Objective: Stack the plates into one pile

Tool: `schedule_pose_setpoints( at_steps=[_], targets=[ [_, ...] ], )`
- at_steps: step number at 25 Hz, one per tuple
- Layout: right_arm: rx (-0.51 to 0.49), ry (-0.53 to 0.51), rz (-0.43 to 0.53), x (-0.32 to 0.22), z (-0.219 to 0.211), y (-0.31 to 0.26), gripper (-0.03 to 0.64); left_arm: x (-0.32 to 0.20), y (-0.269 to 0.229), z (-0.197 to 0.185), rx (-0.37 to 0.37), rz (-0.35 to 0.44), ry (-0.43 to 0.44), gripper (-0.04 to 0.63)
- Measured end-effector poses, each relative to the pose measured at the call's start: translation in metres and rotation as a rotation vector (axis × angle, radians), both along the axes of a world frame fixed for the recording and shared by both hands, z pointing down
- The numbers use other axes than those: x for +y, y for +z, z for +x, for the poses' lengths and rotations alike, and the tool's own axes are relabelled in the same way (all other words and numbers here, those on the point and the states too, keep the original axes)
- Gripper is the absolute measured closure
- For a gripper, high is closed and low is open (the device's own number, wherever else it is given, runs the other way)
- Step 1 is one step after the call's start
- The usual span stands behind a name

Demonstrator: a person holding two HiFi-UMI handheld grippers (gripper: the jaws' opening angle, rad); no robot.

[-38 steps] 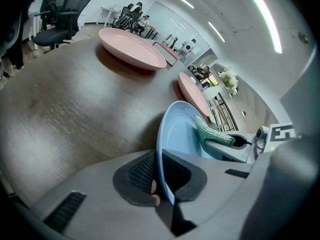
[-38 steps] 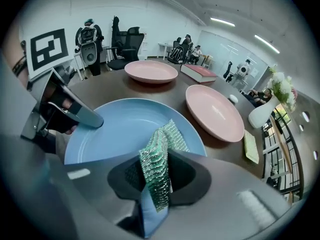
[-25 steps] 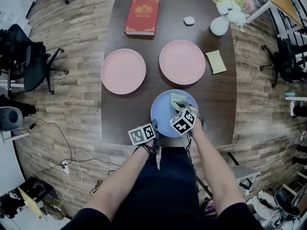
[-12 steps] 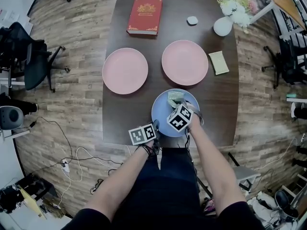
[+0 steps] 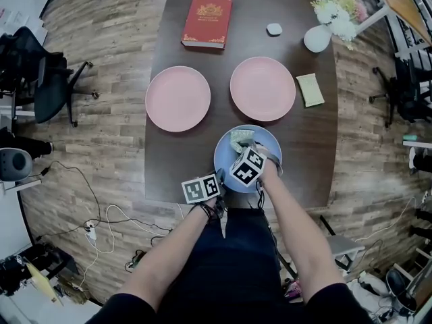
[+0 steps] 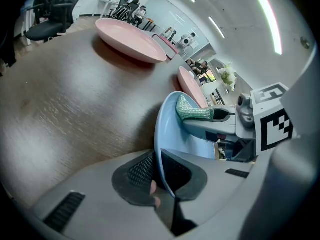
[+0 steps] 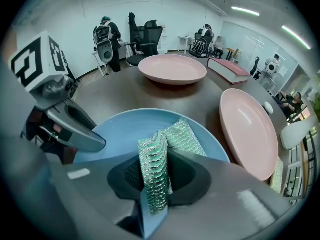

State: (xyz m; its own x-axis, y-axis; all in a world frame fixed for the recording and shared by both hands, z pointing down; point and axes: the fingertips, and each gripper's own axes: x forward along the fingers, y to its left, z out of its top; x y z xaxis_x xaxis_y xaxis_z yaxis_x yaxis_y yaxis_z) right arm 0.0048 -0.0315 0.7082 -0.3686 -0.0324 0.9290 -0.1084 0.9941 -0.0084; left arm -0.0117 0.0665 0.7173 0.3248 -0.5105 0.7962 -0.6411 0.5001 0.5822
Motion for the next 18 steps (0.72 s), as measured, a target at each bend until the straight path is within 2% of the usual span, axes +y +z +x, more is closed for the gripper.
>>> schedule_pose_setpoints(
  at_steps=[6,18],
  targets=[
    [0.003,0.016,-0.014,0.0031,-0.0061,-0.0004,0.532,0.0006,0.0006,-0.0012,-0.003,-0.003,-0.01,0.574],
    [0.001,0.141,-0.04,-0.0055,-0.0076,-0.0029,0.534,0.0016,0.0011,-0.0038,0.009,0.0,-0.076,0.58]
  ],
)
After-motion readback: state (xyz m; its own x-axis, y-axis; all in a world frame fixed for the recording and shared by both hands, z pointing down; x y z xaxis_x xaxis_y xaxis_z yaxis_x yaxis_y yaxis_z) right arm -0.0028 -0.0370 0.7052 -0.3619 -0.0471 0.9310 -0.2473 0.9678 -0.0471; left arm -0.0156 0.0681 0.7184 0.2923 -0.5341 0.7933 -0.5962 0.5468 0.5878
